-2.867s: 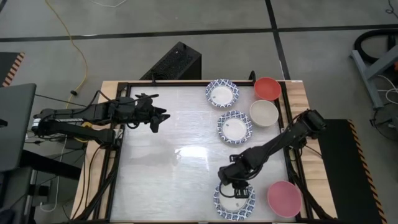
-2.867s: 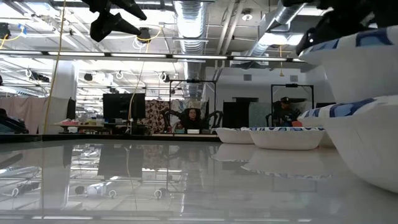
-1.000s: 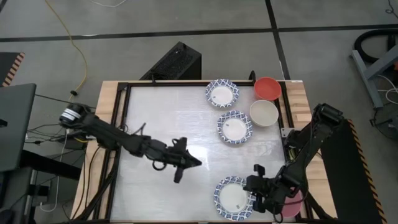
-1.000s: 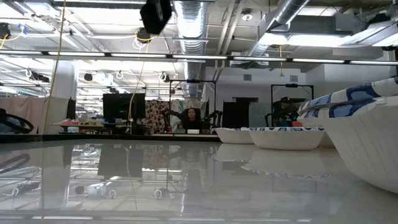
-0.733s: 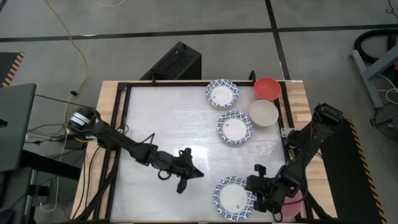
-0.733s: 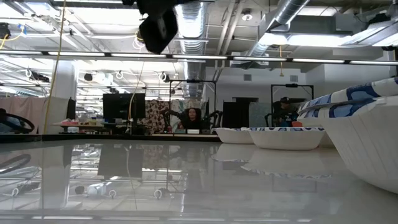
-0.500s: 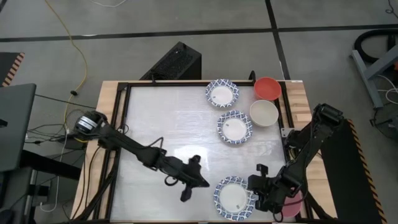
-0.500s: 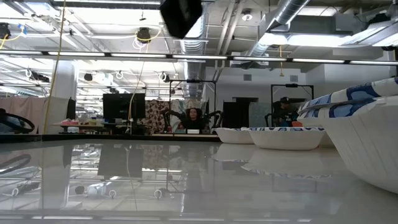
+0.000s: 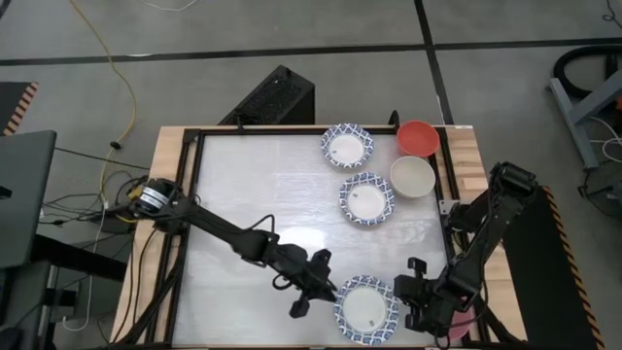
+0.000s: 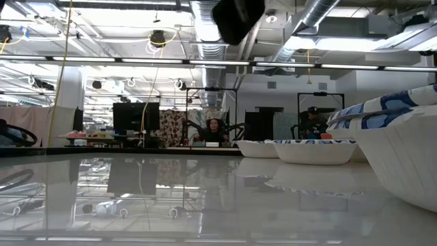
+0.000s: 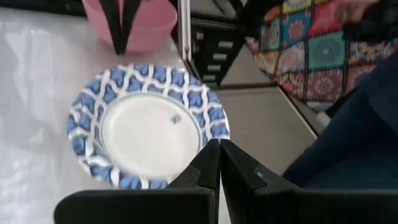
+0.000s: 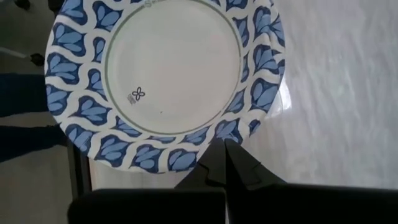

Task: Nest bowls inside each other
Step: Stack the middle right white blue patterned bowl on top of the bottom left white blue patterned bowls

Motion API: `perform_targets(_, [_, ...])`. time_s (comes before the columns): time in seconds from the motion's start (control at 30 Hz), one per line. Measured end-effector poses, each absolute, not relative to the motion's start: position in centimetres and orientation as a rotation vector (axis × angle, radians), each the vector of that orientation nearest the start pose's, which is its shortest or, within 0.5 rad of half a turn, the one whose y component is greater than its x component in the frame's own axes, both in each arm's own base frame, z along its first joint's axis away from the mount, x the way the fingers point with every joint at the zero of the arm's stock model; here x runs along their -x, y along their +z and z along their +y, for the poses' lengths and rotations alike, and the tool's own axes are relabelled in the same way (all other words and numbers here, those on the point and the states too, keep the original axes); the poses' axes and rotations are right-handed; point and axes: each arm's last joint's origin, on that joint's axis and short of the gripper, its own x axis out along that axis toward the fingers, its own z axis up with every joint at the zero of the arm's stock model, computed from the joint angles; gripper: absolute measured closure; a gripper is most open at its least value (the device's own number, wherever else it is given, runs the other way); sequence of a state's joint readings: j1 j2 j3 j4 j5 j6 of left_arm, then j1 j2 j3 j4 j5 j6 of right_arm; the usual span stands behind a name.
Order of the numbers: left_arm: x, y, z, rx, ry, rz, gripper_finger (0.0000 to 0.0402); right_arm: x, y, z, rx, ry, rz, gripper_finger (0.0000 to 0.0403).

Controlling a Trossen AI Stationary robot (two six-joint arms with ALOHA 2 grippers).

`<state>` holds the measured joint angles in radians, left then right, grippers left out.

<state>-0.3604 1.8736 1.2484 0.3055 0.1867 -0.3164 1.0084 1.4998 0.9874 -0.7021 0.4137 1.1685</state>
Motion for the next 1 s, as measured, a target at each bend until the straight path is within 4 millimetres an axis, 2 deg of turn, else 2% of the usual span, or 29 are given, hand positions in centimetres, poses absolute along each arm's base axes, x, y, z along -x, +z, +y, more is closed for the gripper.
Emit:
perform_targets(0.27, [-40.2,21.3,-15.8,0.309,-0.525,0.414,0.0401,-15.8,20.6,23.0,-0.247,-0.082,1.066,0.0396])
perform_targets(1.0, [-40.3,20.7,-15.4,0.303,-0.426,0.448,0.0401,-16.3,18.9,23.3,-0.231,-0.098,1.11,0.0396])
